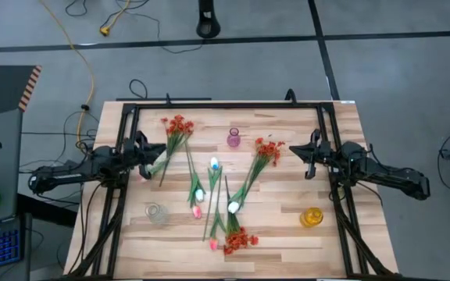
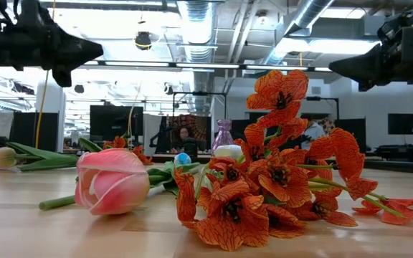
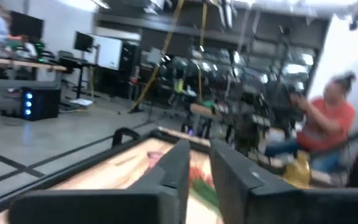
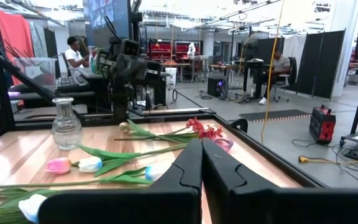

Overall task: Sort flowers into vase by color
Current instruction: Put the left white flower into the pink vase

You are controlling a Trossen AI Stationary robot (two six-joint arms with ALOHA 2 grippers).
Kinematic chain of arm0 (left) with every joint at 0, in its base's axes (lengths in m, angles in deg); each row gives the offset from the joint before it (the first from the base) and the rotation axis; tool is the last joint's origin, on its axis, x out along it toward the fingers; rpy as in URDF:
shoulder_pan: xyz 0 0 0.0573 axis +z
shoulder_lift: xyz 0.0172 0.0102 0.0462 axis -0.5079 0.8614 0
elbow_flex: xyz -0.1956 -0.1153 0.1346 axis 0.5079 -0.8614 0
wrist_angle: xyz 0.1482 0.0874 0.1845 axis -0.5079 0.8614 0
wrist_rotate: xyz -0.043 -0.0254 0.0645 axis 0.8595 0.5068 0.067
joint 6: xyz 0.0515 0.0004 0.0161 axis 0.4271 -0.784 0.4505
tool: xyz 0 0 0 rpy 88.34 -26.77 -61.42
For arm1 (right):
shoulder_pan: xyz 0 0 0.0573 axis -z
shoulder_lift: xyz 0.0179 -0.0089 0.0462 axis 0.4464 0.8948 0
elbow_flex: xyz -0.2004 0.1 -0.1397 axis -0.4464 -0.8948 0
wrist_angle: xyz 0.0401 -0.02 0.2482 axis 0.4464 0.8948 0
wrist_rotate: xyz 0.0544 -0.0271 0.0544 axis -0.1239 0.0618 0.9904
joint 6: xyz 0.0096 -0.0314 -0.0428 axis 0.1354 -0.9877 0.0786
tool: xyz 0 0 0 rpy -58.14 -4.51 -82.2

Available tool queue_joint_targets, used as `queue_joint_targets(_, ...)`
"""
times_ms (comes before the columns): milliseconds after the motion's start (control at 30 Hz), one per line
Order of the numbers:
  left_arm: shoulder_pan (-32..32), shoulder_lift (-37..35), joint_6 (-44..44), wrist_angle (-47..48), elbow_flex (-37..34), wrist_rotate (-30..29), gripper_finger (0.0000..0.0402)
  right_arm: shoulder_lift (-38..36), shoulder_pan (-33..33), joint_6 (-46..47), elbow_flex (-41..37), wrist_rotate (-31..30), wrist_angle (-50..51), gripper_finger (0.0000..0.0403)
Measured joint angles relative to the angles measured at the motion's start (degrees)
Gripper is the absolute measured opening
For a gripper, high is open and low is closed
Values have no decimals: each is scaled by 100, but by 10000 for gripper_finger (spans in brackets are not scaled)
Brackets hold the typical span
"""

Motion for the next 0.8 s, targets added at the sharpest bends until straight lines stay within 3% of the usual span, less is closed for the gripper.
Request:
queue_joint_targets(233, 0, 695, -170, -259, 215, -342, 139, 0, -2, 4, 0, -1, -11, 56)
queue_joint_targets(500, 0, 2530, 537, -232, 1126, -465, 159, 0, -2, 358, 0, -2, -10, 59)
queue_joint_targets(633, 0, 3475, 1322, 452, 1873, -328, 155, 0, -4, 384, 0, -4, -3, 60)
queue_joint_targets(800, 0, 4507, 2274, 2055, 3060, -278, 146, 1, -4, 606, 0, -4, 35, 60)
